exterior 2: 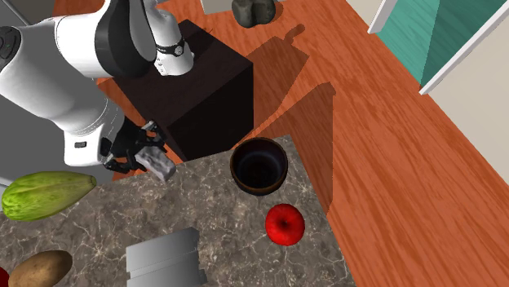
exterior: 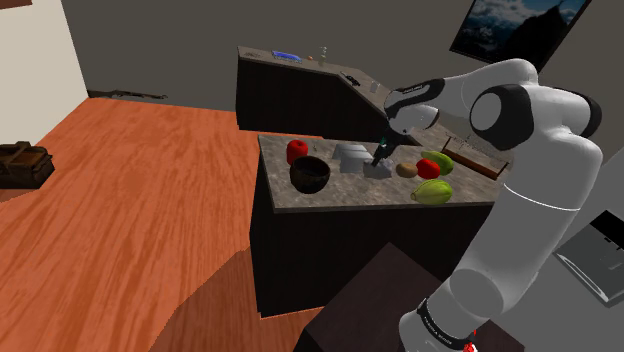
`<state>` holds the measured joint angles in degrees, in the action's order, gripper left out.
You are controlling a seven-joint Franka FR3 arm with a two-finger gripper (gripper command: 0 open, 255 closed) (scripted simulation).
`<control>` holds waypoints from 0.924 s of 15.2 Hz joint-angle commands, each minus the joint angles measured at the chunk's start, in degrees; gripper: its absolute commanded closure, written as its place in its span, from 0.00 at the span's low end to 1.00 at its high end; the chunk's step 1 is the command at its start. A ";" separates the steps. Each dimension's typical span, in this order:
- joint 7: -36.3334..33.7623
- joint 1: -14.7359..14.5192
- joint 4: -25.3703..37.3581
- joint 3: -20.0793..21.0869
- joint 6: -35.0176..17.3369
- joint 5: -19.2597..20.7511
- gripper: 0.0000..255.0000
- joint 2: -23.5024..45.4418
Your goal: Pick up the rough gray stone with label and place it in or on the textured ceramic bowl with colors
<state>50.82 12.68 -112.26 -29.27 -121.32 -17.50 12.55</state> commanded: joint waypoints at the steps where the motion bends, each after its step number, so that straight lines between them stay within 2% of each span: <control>1: -0.60 -0.11 0.93 -0.15 1.39 0.59 1.00 -0.64; 12: -3.21 -0.48 5.75 -0.72 8.67 3.27 1.00 -3.85; 14: -5.82 -1.99 6.11 0.34 8.49 3.34 1.00 -3.78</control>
<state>46.37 11.46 -106.15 -29.41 -112.91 -14.42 9.13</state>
